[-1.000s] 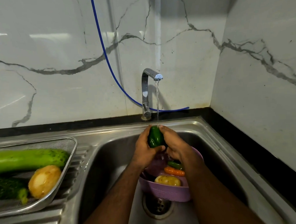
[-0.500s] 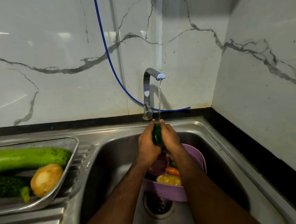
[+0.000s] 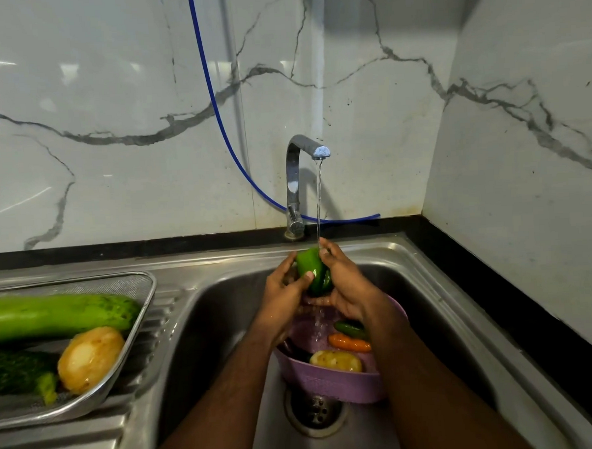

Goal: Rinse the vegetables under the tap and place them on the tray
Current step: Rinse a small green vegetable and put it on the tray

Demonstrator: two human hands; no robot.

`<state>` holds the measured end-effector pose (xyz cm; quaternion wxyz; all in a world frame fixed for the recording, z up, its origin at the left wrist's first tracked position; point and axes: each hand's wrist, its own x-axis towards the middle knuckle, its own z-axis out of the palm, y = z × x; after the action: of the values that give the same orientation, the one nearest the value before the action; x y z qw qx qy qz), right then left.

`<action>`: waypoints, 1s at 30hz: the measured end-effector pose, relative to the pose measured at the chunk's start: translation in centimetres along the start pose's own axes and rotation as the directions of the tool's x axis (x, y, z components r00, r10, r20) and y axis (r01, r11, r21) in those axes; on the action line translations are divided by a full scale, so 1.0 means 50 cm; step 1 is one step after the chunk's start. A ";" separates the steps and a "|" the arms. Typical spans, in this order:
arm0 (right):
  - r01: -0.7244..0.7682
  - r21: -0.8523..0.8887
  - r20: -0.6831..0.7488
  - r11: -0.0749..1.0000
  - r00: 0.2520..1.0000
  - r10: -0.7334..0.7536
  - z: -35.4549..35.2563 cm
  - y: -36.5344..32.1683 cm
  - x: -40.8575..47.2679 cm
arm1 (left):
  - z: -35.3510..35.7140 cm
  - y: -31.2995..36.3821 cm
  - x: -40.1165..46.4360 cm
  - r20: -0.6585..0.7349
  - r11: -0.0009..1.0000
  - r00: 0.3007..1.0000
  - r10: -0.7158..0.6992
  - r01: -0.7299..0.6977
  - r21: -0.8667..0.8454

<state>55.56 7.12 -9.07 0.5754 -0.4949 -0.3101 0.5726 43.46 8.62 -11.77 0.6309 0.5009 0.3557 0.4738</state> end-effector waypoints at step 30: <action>0.248 -0.125 -0.058 0.961 0.965 -0.257 0.018 0.018 0.005 | -0.011 -0.012 0.011 -0.005 0.885 0.966 0.259 -0.235 0.401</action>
<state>54.45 7.44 -9.70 0.6247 -0.5049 -0.3823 0.4568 43.27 9.30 -12.48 0.4397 0.6455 0.3961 0.4828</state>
